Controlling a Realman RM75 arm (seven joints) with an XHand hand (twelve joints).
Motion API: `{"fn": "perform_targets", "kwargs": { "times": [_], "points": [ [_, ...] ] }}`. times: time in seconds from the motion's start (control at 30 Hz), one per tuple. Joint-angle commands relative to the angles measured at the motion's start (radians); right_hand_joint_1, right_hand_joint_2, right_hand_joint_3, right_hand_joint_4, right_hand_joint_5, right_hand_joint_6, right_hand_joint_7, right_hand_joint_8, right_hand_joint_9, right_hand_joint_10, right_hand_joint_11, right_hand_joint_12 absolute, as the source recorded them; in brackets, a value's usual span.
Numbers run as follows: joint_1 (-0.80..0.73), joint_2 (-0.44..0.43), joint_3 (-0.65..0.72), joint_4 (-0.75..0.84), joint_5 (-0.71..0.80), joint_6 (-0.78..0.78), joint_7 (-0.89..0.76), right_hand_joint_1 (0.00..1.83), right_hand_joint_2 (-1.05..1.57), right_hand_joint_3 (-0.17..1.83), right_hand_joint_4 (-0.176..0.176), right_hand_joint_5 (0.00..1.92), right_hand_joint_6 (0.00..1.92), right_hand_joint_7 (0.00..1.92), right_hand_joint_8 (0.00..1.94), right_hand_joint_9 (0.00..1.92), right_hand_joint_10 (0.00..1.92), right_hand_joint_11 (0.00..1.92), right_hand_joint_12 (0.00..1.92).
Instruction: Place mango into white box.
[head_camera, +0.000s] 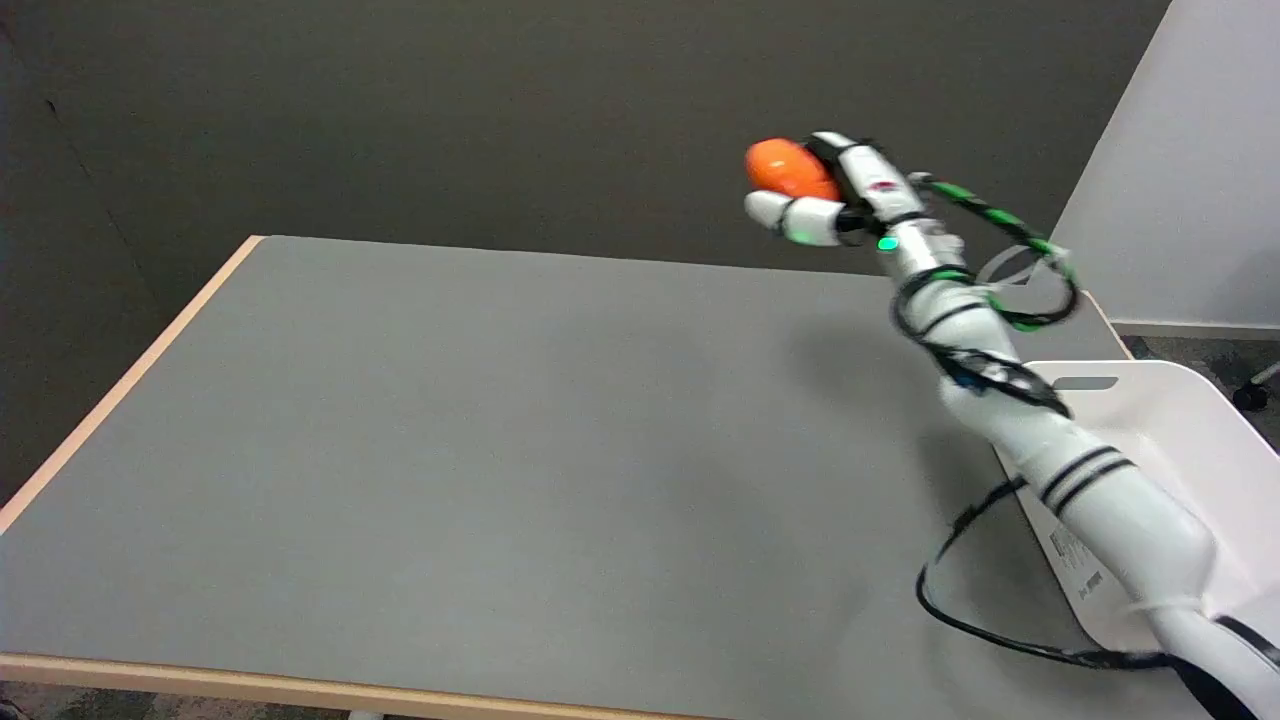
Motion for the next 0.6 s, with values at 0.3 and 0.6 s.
{"fn": "perform_targets", "kwargs": {
  "times": [0.3, 0.6],
  "points": [
    [-0.586, -0.014, 0.83, -0.4, 0.557, -0.083, 0.2, 1.0, 0.99, 0.47, 0.035, 0.79, 1.38, 0.45, 1.94, 0.87, 1.92, 0.88, 1.92],
    [-0.817, -0.221, 0.988, -0.708, 0.557, -0.105, 0.226, 1.0, 0.94, 0.53, 0.078, 0.83, 1.34, 0.61, 1.94, 0.93, 1.92, 1.01, 1.92]
  ]
}}
